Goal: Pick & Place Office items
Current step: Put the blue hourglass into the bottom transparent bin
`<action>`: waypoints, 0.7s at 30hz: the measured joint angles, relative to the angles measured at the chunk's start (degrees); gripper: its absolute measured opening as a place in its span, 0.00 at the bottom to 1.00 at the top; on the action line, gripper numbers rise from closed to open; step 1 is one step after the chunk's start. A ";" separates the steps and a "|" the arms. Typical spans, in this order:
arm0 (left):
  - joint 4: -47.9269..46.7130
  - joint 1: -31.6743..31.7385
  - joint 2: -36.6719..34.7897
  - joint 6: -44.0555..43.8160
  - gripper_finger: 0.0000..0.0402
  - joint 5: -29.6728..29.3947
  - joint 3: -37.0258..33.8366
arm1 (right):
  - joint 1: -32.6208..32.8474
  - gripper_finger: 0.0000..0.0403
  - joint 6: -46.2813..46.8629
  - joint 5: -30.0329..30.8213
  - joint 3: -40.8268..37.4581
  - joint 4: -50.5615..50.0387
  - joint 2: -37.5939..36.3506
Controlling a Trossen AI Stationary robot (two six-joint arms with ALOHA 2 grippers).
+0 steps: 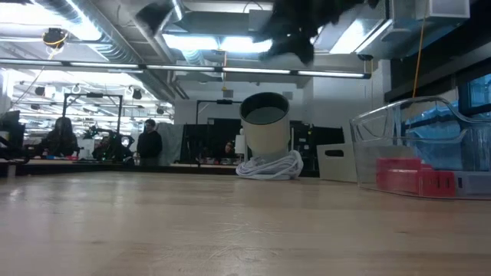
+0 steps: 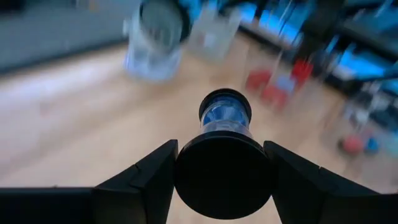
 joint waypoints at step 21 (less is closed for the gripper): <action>21.88 7.82 -0.18 29.81 0.53 -16.75 0.00 | 18.30 0.76 -19.48 7.11 0.00 15.49 -0.01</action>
